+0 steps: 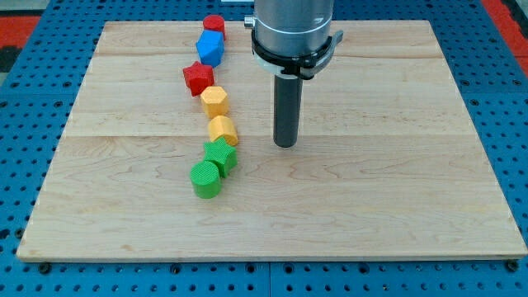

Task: Move your arm towards the red star

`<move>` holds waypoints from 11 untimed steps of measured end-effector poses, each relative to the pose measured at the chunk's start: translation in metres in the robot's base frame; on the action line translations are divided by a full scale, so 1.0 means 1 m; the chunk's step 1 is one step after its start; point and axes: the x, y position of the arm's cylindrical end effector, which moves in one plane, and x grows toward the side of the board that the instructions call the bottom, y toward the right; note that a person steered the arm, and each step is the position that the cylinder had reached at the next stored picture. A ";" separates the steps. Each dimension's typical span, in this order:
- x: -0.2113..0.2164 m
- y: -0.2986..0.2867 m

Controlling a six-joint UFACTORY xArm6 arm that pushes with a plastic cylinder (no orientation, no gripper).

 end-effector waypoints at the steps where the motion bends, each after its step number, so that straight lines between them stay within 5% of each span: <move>1: -0.001 0.000; 8: 0.000 0.021; 11: -0.090 -0.031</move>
